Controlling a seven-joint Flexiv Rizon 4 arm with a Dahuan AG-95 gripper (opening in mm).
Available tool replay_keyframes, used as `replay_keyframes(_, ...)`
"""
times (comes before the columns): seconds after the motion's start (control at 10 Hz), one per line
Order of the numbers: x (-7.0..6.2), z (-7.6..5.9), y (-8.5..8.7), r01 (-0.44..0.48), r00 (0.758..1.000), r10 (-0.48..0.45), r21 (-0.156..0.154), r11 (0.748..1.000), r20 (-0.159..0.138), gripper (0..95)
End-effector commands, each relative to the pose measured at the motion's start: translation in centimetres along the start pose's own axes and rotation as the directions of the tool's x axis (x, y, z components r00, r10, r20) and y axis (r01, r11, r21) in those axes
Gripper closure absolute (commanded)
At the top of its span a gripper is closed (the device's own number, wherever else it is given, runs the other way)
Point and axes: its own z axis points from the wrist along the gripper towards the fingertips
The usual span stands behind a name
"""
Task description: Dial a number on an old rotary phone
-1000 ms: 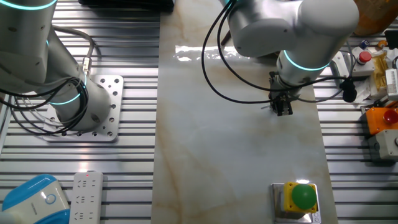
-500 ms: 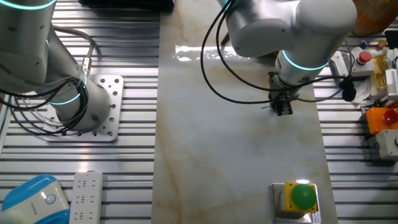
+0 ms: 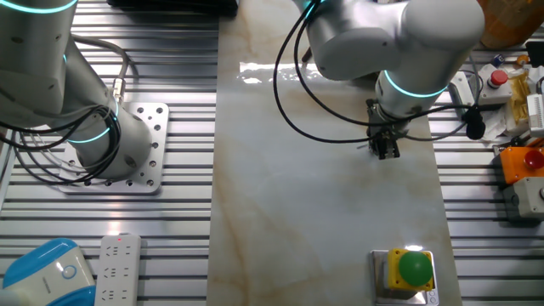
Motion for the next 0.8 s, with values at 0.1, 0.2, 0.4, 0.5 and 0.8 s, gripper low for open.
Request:
replay_keyframes(0.1, -0.3, 0.4, -0.2, 0.003, 1.000, -0.003, 0.001, 1.000, -0.001, 95.0)
replay_keyframes(0.2, -0.4, 0.2, -0.2, 0.002, 0.999, -0.002, -0.012, 1.000, -0.033, 95.0)
replay_keyframes(0.4, -0.5, -0.2, -0.1, 0.005, 1.000, -0.005, 0.006, 1.000, -0.022, 95.0)
replay_keyframes(0.5, -0.5, -0.3, 0.0, 0.004, 1.000, -0.004, 0.007, 1.000, -0.022, 95.0)
replay_keyframes(0.8, -0.6, -1.3, 0.4, -0.003, 1.000, 0.003, 0.001, 1.000, -0.025, 95.0)
